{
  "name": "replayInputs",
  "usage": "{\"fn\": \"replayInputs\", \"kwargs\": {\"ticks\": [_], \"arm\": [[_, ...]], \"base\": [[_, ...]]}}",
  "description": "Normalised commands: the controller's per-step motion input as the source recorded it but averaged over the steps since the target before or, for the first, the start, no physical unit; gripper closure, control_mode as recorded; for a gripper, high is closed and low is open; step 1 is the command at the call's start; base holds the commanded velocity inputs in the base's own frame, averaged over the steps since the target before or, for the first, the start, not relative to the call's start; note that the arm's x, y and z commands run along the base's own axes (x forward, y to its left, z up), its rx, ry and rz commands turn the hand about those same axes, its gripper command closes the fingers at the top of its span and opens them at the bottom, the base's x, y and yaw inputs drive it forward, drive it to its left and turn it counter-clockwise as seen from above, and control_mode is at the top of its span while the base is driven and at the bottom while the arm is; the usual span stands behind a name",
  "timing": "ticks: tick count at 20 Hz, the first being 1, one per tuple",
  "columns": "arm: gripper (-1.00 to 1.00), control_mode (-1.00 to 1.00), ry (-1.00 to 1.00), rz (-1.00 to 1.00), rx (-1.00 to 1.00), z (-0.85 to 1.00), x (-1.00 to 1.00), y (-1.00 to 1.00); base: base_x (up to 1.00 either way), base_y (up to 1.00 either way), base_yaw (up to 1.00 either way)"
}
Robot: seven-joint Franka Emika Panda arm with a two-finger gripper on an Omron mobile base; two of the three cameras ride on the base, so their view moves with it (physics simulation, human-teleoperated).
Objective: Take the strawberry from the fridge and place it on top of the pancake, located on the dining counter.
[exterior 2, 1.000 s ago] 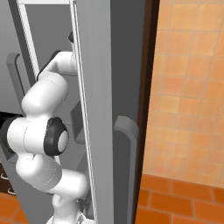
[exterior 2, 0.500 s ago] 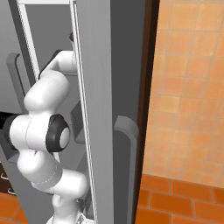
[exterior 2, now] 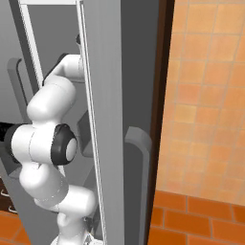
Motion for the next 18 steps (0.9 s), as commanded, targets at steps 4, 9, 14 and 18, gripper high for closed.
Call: {"fn": "replayInputs", "kwargs": {"ticks": [4, 9, 14, 18], "arm": [[1.00, -1.00, 0.00, 0.00, 0.00, 0.00, -0.28, -0.01], [1.00, -1.00, -0.05, -0.04, 0.00, 0.00, -1.00, -0.11], [1.00, -1.00, -0.06, -0.01, 0.00, 0.23, -1.00, -0.03], [1.00, -1.00, 0.00, -0.04, 0.03, 0.39, -1.00, 0.00]], "base": [[0.00, 0.00, 0.00], [0.00, 0.00, 0.00], [0.00, 0.00, 0.00], [0.00, 0.00, 0.00]]}}
